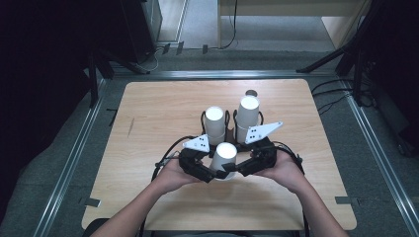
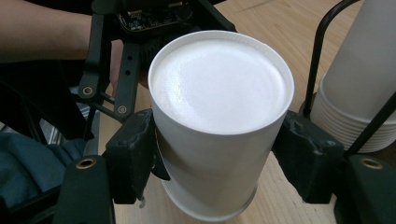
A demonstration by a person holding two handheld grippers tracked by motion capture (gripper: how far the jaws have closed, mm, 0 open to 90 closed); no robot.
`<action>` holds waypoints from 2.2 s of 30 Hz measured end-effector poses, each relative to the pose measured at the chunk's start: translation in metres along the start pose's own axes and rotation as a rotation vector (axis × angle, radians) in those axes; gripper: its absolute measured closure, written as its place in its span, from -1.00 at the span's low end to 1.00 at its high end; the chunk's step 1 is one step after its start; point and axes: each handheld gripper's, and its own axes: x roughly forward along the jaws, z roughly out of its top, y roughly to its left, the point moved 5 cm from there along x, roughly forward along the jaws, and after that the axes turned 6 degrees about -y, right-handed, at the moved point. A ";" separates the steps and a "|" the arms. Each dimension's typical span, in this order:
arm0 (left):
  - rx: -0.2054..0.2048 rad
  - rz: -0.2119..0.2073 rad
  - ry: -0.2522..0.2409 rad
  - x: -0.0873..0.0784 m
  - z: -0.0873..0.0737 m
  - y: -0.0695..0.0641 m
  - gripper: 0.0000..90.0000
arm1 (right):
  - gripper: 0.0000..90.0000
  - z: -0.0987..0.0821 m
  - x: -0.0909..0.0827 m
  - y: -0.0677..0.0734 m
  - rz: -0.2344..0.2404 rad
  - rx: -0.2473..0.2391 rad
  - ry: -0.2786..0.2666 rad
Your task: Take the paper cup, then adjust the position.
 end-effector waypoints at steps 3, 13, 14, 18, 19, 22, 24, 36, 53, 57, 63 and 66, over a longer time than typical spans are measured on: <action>0.002 0.000 -0.002 0.000 0.000 0.000 -0.37 | -0.39 0.000 -0.001 0.000 -0.007 -0.005 -0.005; -0.012 0.014 0.006 -0.009 0.000 0.006 -0.38 | -0.59 0.003 -0.013 -0.003 0.005 0.015 -0.044; -0.013 0.013 0.008 -0.010 0.000 0.007 -0.37 | -0.59 0.002 -0.014 -0.004 0.004 0.015 -0.038; -0.022 0.033 0.036 -0.016 0.000 0.012 -0.37 | -0.59 -0.004 -0.015 -0.005 0.013 0.018 -0.016; -0.025 0.040 0.041 -0.018 0.000 0.014 -0.37 | -0.59 -0.006 -0.015 -0.005 0.011 0.015 -0.004; -0.023 0.067 0.073 -0.022 0.000 0.019 -0.37 | -0.59 -0.011 -0.012 -0.007 -0.001 0.015 0.014; -0.031 0.073 0.090 -0.026 0.000 0.021 -0.37 | -0.59 -0.013 -0.010 -0.008 -0.009 0.015 0.026; 0.063 0.095 0.275 -0.028 -0.002 0.027 -0.37 | -0.57 -0.020 0.003 -0.013 -0.039 -0.017 0.069; 0.174 0.064 0.479 -0.010 0.006 0.029 -0.37 | -0.49 -0.016 0.010 -0.015 -0.040 -0.069 0.034; 0.221 0.056 0.523 -0.004 0.000 0.024 -0.37 | -0.49 -0.017 0.015 -0.014 -0.031 -0.077 0.046; 0.238 0.036 0.533 0.003 0.000 0.018 -0.37 | -0.45 -0.018 0.023 -0.010 -0.016 -0.090 0.068; 0.240 0.027 0.531 0.005 0.000 0.015 -0.37 | -0.36 -0.018 0.024 -0.008 -0.012 -0.096 0.076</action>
